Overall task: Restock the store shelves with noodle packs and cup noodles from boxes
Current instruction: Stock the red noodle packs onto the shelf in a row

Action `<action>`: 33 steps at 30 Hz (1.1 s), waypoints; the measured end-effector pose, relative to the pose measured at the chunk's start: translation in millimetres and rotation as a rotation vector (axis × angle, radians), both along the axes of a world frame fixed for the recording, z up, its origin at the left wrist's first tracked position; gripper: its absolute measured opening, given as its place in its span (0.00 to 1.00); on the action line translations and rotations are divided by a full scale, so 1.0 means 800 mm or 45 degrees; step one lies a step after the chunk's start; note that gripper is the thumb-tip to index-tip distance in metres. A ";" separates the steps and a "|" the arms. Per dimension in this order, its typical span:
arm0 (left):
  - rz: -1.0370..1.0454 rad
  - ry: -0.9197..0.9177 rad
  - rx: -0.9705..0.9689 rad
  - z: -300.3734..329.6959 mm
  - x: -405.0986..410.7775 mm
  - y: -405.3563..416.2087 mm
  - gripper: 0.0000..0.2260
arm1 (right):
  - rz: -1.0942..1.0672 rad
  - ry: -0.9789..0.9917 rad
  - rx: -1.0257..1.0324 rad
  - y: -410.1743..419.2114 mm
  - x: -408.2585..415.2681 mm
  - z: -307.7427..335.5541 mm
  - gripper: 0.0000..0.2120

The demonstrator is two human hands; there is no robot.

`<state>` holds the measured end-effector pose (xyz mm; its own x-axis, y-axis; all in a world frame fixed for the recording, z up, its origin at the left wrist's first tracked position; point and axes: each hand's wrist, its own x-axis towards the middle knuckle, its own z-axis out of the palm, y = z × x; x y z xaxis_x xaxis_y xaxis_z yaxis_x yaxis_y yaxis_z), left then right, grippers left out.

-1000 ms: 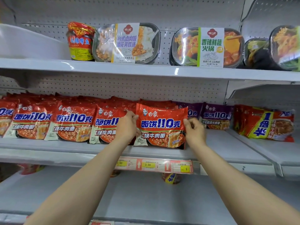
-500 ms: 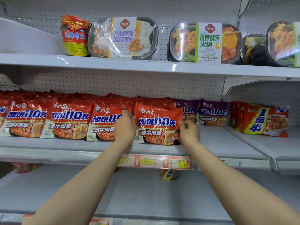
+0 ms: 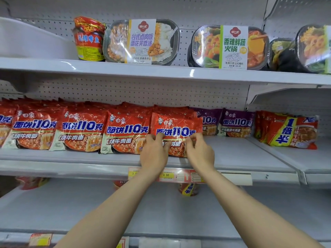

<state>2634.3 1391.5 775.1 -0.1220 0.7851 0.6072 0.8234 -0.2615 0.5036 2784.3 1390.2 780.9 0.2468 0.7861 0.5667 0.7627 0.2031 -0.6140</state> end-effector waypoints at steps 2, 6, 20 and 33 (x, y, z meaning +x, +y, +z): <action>-0.006 -0.006 -0.014 0.001 -0.001 0.002 0.20 | 0.002 -0.007 -0.027 0.001 -0.002 0.000 0.08; -0.034 0.007 -0.034 0.001 -0.003 0.001 0.22 | 0.027 0.022 -0.076 -0.003 -0.004 0.002 0.09; -0.443 -0.353 -0.053 -0.001 -0.038 -0.047 0.23 | 0.050 0.418 -0.002 -0.087 -0.046 0.008 0.13; -0.622 -0.996 -0.468 -0.106 -0.074 -0.131 0.13 | -0.011 0.653 -0.212 -0.176 -0.082 -0.092 0.10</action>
<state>2574.9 1286.5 690.2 0.0024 0.9793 0.2022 0.0679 -0.2019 0.9770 2718.7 1249.6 707.2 0.4662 0.8516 0.2396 0.3577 0.0663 -0.9315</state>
